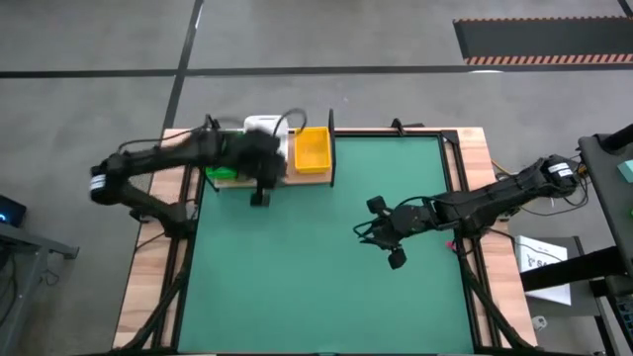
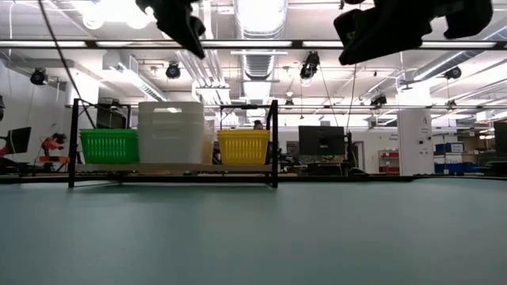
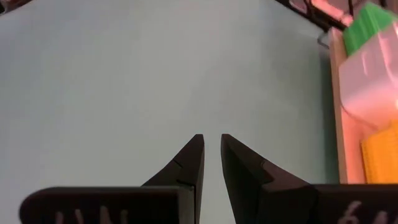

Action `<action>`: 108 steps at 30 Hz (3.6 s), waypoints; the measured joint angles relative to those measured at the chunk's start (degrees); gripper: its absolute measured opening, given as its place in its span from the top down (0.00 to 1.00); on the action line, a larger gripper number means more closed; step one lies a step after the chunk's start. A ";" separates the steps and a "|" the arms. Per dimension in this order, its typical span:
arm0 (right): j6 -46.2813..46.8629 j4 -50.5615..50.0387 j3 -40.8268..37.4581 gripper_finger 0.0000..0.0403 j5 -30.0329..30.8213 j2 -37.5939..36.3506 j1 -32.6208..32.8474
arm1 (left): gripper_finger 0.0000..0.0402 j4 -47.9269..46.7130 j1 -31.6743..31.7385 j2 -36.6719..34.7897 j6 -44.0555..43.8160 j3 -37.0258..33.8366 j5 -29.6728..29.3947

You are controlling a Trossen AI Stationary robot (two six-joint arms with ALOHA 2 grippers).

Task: Stack baskets on shelf by color
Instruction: Return to Home Position

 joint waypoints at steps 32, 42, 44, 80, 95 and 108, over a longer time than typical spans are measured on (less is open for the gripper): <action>-2.43 25.17 -37.83 0.98 -24.61 -41.96 -34.93 | 1.00 52.80 -14.09 -75.29 -6.16 -74.29 -2.83; -4.99 19.39 -40.30 0.98 -20.35 -56.48 -34.93 | 1.00 57.50 -14.09 -73.79 -7.57 -77.65 -4.84; -5.68 17.13 -39.80 0.98 -20.28 -59.08 -34.93 | 1.00 58.25 -14.08 -73.82 -7.56 -78.18 -5.10; 20.29 12.96 -43.63 0.98 -31.00 -63.71 -31.03 | 1.00 57.82 -14.09 -67.60 -7.47 -79.43 -5.04; -4.61 16.04 -44.98 0.98 -23.20 -64.26 -8.79 | 1.00 57.94 -14.08 -67.19 -7.47 -79.43 -5.01; -6.18 15.89 -45.00 0.98 -23.12 -62.60 -8.81 | 1.00 57.91 -14.08 -67.28 -7.47 -79.43 -5.01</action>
